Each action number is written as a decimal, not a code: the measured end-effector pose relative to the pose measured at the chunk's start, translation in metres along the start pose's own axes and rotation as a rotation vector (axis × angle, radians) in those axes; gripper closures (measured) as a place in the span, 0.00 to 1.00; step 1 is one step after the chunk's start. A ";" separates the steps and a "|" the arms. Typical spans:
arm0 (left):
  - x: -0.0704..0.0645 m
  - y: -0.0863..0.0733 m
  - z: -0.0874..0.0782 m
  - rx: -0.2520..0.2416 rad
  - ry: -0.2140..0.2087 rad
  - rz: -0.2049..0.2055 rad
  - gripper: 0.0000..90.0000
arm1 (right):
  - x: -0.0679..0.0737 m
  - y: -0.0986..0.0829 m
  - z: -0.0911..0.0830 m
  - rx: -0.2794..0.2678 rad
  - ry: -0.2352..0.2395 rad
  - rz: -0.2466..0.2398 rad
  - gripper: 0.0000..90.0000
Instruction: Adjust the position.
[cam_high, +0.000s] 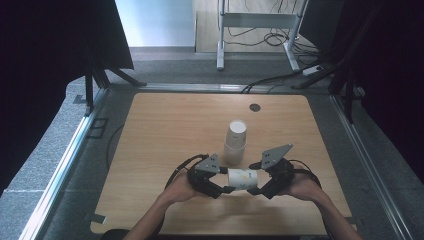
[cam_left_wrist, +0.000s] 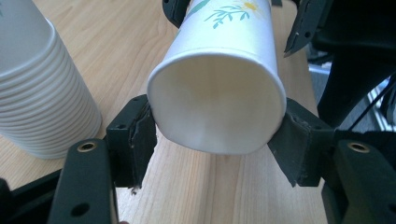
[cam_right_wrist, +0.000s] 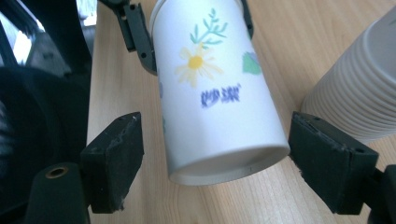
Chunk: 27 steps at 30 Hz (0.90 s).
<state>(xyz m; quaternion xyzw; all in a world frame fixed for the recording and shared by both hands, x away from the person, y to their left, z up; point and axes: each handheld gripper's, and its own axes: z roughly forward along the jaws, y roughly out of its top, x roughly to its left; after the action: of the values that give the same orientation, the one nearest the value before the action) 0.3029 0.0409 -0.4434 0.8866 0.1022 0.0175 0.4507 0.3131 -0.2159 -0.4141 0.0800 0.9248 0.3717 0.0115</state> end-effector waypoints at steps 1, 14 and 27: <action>0.000 0.001 0.000 0.012 0.001 0.006 0.39 | 0.000 0.002 0.002 0.025 -0.002 -0.010 0.21; -0.002 0.015 0.011 0.166 0.004 0.070 0.38 | 0.004 0.016 0.025 0.231 -0.005 -0.110 0.24; -0.005 0.019 0.018 0.238 0.006 0.107 0.38 | 0.008 0.023 0.042 0.364 0.009 -0.172 0.30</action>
<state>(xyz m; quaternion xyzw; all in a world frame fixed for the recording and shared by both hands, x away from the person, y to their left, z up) 0.3037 0.0150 -0.4389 0.9380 0.0574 0.0319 0.3403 0.3120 -0.1699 -0.4286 0.0000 0.9802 0.1964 0.0245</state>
